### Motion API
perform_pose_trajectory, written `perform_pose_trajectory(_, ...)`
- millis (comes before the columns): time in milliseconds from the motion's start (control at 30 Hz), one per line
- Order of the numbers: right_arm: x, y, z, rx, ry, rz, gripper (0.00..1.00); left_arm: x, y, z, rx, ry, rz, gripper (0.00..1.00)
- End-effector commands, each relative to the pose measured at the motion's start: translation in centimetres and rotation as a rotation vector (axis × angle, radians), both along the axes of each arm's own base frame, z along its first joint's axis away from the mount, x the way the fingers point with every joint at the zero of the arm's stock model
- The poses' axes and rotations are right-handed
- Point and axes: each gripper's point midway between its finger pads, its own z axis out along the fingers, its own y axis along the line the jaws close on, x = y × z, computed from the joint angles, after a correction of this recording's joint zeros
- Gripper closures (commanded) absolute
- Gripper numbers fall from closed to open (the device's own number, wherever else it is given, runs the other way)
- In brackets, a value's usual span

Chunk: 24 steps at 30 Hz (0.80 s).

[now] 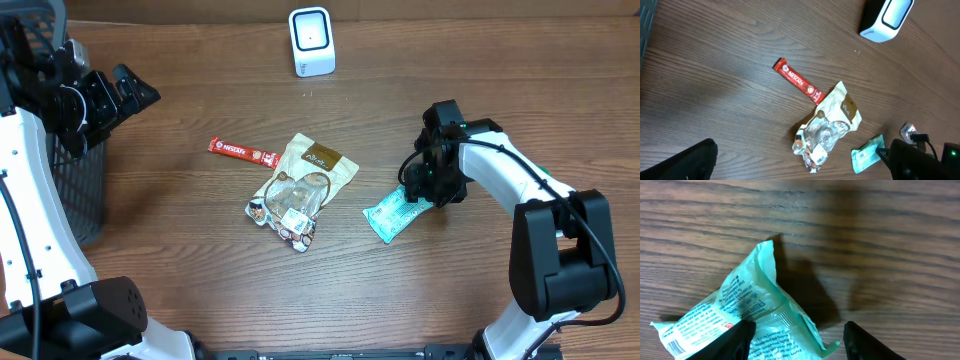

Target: Scan the item barcode

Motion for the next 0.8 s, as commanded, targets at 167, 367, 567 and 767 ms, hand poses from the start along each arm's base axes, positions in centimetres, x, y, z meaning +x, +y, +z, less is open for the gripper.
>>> perform_pose_trajectory(167, -1.8, -0.5, -1.9, -0.004, 0.034, 0.007, 0.4, 0.1, -0.2, -0.1, -0.004, 0.003, -0.001, 0.0)
perform_pose_trajectory(367, -1.5, 0.0, -1.4, 0.021, 0.034, 0.005, 0.49, 0.1, -0.2, -0.1, -0.004, 0.003, -0.001, 0.0)
perform_pose_trajectory(567, 0.2, 0.6, 2.4, 0.042, 0.03, 0.004, 0.42, 0.1, -0.2, -0.1, -0.004, 0.003, -0.001, 0.0)
perform_pose_trajectory(767, -0.7, 0.4, 2.8, 0.035, 0.075, -0.003, 0.33, 0.1, -0.2, -0.1, -0.004, 0.004, -0.001, 0.0)
